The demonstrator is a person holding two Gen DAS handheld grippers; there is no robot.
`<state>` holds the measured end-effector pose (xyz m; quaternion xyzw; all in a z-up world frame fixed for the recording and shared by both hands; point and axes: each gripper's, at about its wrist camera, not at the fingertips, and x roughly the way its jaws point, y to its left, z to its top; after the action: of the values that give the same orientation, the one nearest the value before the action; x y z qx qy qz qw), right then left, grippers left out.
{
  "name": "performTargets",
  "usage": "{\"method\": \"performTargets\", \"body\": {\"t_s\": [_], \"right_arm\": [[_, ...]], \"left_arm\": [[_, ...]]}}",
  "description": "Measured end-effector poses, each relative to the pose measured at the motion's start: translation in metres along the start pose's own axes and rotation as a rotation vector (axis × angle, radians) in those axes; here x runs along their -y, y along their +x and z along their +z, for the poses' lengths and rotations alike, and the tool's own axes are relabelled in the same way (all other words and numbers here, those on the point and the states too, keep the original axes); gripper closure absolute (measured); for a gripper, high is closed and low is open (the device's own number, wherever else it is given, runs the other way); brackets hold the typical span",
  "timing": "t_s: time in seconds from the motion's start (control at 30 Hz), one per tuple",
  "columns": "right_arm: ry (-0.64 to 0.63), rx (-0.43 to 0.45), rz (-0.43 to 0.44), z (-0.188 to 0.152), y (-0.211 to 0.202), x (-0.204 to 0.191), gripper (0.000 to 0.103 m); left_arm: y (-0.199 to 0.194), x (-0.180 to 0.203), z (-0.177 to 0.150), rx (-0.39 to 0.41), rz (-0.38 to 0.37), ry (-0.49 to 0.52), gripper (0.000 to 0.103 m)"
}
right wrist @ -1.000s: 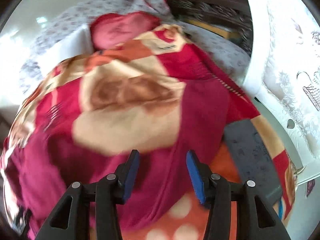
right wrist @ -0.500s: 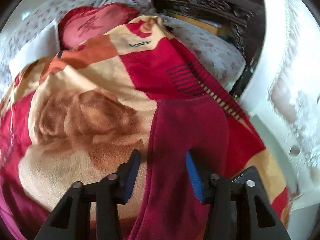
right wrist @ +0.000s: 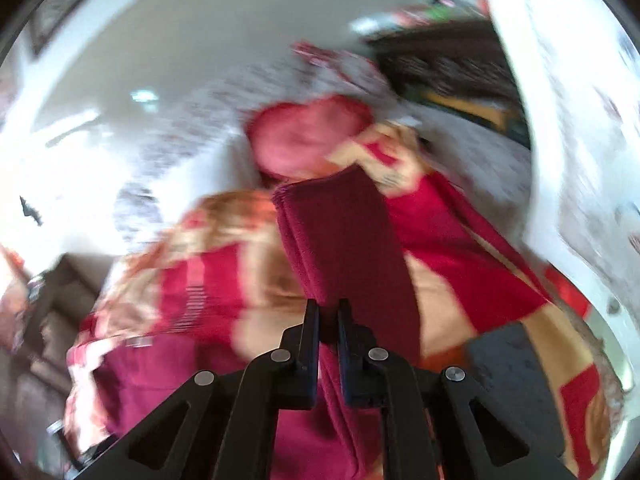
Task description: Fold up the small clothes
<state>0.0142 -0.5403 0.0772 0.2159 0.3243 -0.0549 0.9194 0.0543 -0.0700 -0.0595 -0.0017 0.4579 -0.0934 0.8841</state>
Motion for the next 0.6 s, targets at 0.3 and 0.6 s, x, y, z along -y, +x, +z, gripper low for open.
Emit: {"method": "performTargets", "body": {"t_s": [0.3,0.6], "right_arm": [[-0.263,-0.094,0.374,-0.046,0.001,-0.185,0.096],[-0.36,-0.492,0.404,-0.187,0.127,-0.287,0.095]], "left_arm": [[-0.05,-0.041,0.018,0.085,-0.03,-0.097,0.021],[-0.057,-0.088,0.023,0.072,-0.071,-0.236,0.021]]}}
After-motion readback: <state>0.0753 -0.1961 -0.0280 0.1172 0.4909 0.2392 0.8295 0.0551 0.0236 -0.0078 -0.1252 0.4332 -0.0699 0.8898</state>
